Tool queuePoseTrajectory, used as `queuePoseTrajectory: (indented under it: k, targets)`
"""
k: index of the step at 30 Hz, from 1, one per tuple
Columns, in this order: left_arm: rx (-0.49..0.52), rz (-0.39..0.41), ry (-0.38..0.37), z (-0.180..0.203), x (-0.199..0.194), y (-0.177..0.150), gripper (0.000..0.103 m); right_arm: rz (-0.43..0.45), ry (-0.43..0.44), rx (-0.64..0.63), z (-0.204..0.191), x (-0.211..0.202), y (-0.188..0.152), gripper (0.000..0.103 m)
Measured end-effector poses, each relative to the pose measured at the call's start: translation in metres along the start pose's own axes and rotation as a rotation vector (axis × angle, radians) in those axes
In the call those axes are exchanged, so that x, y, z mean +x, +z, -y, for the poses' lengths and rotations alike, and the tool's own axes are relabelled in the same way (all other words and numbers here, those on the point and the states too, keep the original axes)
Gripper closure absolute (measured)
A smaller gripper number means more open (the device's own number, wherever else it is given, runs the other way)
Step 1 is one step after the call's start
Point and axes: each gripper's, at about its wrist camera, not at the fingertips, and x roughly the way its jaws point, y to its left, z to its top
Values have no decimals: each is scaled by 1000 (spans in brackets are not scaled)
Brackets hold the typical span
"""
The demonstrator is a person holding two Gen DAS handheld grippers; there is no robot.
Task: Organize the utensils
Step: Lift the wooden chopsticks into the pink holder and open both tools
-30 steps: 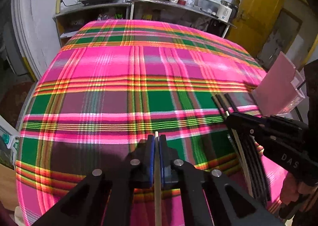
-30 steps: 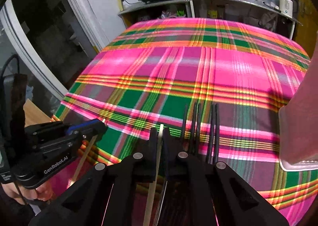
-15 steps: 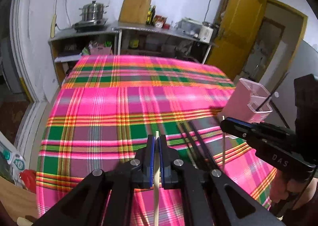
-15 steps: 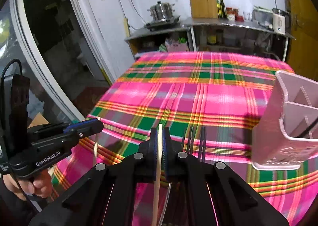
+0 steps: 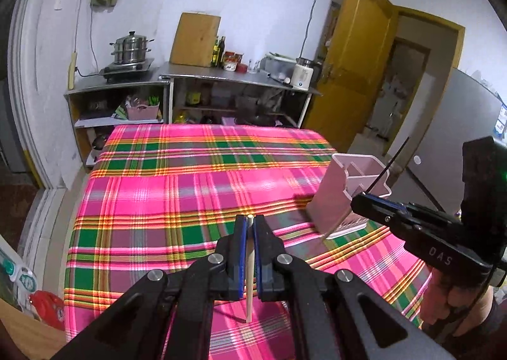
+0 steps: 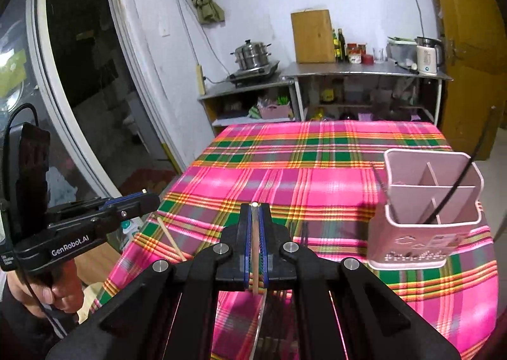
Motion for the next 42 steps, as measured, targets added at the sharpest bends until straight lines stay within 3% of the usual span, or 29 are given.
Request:
queuePoseTrajectory:
  k: [9,23,35,42]
  targets:
    - [12,19,-66,28,1,19,99,56,-42,9,12,-39,4,98]
    - [43,-51,-204,92,51,41,99,100,-168,108,73,-81,6,98]
    - [33,47,-292,131,56,111,99,240,-247,136,109,-122,53,98]
    - [24,117,-294,141,64,147,99,293,-272,140,125,-126,76,98]
